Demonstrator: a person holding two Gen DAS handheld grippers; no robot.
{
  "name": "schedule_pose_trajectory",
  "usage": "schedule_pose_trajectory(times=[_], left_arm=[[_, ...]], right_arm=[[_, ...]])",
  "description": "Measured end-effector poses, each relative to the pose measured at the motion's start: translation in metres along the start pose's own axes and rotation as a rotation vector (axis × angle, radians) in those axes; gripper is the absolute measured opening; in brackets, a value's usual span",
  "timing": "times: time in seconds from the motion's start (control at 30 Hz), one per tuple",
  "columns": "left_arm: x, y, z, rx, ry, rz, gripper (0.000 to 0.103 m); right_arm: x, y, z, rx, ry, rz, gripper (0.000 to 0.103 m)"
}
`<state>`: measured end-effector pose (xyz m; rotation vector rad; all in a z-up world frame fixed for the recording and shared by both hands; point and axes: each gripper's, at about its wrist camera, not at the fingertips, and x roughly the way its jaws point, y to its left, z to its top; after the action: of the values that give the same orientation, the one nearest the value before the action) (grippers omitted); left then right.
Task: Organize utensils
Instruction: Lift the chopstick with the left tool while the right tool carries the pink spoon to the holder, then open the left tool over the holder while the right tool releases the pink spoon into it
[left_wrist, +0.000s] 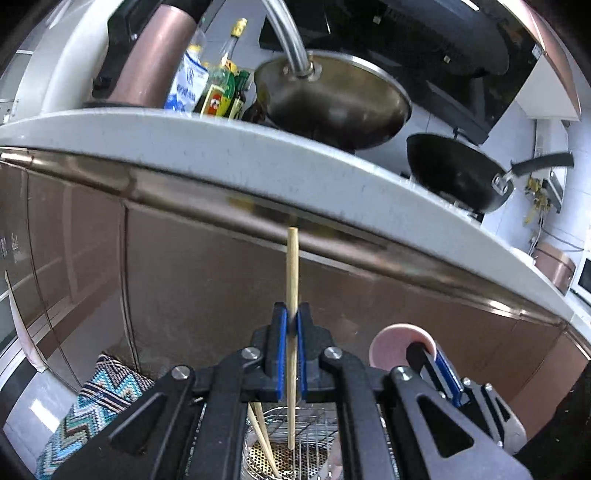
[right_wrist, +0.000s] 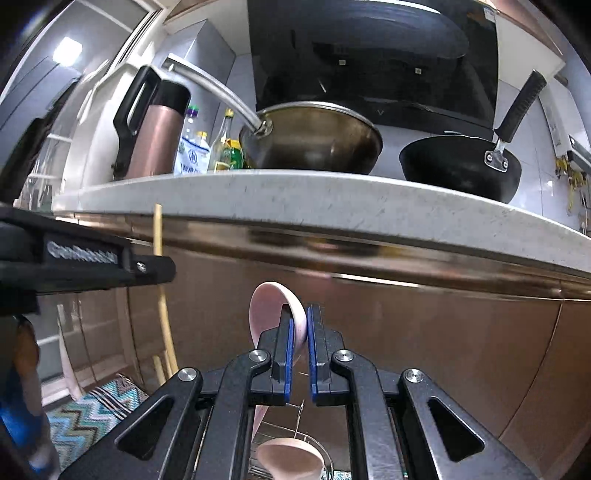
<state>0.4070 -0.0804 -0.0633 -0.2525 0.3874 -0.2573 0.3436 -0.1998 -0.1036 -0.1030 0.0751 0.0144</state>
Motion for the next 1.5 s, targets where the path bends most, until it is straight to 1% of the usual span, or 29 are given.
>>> schedule_pose_trajectory(times=[0.17,0.27,0.37,0.5,0.6,0.63,0.73,0.77,0.93,1.0,1.07,1.27,1.4,1.5], left_arm=[[0.013,0.002,-0.018,0.027,-0.007,0.019,0.005],[0.012,0.002,-0.027,0.057,-0.018,0.041,0.005],[0.01,0.006,-0.033,0.056,-0.019,0.052,0.005],[0.007,0.011,-0.04,0.06,0.003,0.063,0.006],[0.003,0.015,-0.044,0.057,0.011,0.068,0.006],[0.0,0.016,-0.044,0.057,0.015,0.068,0.007],[-0.01,0.019,-0.046,0.057,0.022,0.077,0.008],[-0.015,0.02,-0.046,0.055,0.025,0.079,0.009],[-0.047,0.02,-0.046,0.078,0.016,0.099,0.014],[-0.064,0.019,-0.046,0.085,0.018,0.105,0.017],[-0.077,0.015,-0.045,0.101,0.017,0.125,0.023],[-0.132,0.009,-0.047,0.132,0.007,0.164,0.025],[-0.169,0.002,-0.049,0.166,-0.012,0.195,0.026],[-0.192,0.001,-0.054,0.174,-0.001,0.207,0.026]], right_arm=[[0.01,0.003,-0.023,-0.011,0.008,-0.026,0.007],[0.011,0.004,-0.035,-0.022,0.017,-0.04,0.006],[0.008,0.004,-0.043,-0.046,0.028,-0.054,0.007],[0.001,0.003,-0.05,-0.056,0.049,-0.046,0.007],[-0.006,0.004,-0.051,-0.078,0.063,-0.04,0.014],[-0.008,0.004,-0.051,-0.078,0.065,-0.041,0.018],[-0.014,-0.001,-0.047,-0.055,0.081,-0.04,0.027],[-0.016,-0.003,-0.045,-0.045,0.092,-0.037,0.029],[-0.03,-0.009,-0.042,-0.018,0.137,-0.03,0.03],[-0.039,-0.012,-0.04,-0.006,0.154,-0.027,0.03],[-0.049,-0.015,-0.038,0.002,0.171,-0.026,0.033],[-0.084,-0.02,-0.034,0.039,0.227,-0.008,0.037],[-0.112,-0.021,-0.031,0.058,0.257,0.014,0.037],[-0.131,-0.024,-0.031,0.073,0.288,0.027,0.037]])
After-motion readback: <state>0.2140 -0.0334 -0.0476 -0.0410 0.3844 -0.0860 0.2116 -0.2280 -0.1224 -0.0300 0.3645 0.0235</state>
